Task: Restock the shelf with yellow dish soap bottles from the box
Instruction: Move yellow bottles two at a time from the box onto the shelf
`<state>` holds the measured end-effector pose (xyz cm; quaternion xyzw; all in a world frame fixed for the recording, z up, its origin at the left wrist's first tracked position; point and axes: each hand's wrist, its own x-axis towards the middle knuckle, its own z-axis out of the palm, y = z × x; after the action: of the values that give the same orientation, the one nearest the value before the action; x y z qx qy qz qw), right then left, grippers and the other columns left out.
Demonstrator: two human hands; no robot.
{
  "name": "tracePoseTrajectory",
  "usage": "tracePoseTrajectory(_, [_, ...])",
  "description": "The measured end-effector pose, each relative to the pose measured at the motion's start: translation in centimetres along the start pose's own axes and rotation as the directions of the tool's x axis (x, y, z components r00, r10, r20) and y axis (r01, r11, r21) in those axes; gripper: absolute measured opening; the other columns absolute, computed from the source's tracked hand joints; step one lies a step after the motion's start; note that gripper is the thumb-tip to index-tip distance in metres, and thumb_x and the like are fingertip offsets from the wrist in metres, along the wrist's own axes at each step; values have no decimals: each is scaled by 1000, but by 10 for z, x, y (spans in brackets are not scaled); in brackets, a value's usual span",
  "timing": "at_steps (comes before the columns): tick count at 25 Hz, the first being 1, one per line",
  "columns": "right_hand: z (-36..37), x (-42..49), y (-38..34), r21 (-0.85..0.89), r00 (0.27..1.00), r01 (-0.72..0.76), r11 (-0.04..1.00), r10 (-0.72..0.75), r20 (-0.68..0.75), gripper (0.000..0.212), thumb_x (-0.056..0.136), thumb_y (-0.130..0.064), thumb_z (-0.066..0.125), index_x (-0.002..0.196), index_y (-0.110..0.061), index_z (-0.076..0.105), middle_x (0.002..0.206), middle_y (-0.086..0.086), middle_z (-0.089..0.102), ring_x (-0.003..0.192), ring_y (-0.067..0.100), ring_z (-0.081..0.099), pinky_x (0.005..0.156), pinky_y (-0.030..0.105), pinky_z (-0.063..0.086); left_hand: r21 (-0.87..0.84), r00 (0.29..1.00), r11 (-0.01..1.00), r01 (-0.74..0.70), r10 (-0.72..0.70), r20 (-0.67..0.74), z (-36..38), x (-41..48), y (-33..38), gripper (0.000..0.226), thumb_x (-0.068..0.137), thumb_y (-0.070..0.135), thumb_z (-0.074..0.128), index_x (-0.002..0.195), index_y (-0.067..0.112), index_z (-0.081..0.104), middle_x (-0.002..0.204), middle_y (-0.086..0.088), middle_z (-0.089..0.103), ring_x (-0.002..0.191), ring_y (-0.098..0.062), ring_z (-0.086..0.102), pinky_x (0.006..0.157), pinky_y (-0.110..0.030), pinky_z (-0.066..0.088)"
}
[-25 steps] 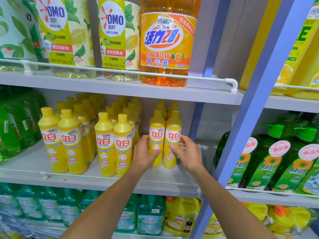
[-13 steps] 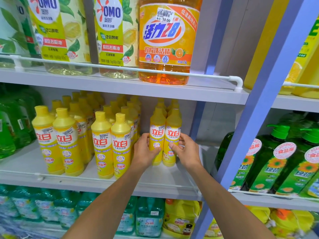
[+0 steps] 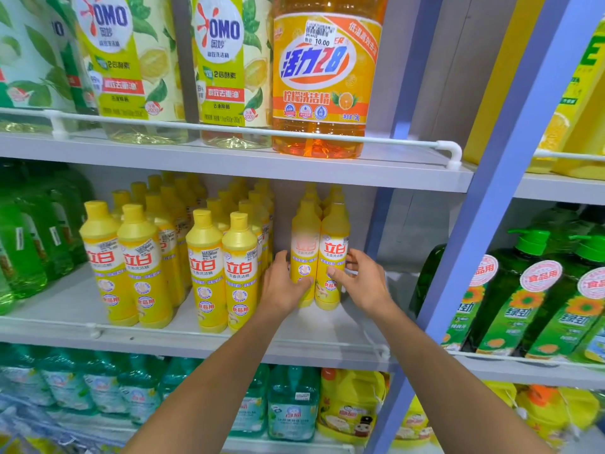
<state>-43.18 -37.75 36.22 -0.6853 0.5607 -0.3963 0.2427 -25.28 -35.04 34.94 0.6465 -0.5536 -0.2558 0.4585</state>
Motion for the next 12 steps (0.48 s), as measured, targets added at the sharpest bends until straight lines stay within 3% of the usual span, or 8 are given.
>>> tracePoseTrajectory(2, [-7,-13,-7,-129,1000,-12,992,14,11,61,87,-50,73,134,-14,57,128,1,64,116,15,61,93,27,51,83,999,996,-20,17,44,-8,-12,1,60,84,26,79,133,9,49,130,-9,62,119,-29,61,98,-43,53])
tracePoseTrajectory(4, [-15,-34,-15,-300,998,4,954,13,56,70,89,-58,64,141,-12,51,140,9,56,133,28,51,106,39,44,238,989,965,-106,78,125,-20,-29,0,55,81,42,77,123,15,55,122,-5,64,114,-26,61,94,-43,53])
tracePoseTrajectory(6, [-23,-63,-30,-407,992,25,913,28,124,71,92,-56,61,145,-11,46,146,13,50,139,32,42,111,40,36,398,953,883,-251,152,263,-35,-48,-1,63,77,59,67,126,22,54,123,-4,61,117,-27,57,96,-43,50])
tracePoseTrajectory(8, [-26,-95,-48,-501,990,70,863,2,140,71,88,-68,53,139,-18,50,140,10,54,135,31,45,108,41,40,479,874,767,-428,215,437,-59,-80,4,72,81,61,64,137,19,46,134,-8,53,126,-30,49,101,-44,45])
tracePoseTrajectory(10, [-20,-128,-67,-605,986,113,788,-13,168,81,82,-77,44,140,-21,48,143,7,51,137,30,42,109,44,41,513,805,650,-560,281,523,-87,-112,-1,75,86,59,62,144,16,42,141,-10,48,130,-30,44,105,-42,41])
tracePoseTrajectory(12, [-1,-164,-94,-661,977,148,736,-3,215,84,87,-71,51,148,-15,41,153,9,41,143,31,35,112,47,38,557,769,547,-625,312,558,-127,-142,-16,77,88,62,59,147,16,40,143,-11,46,133,-30,42,108,-39,37])
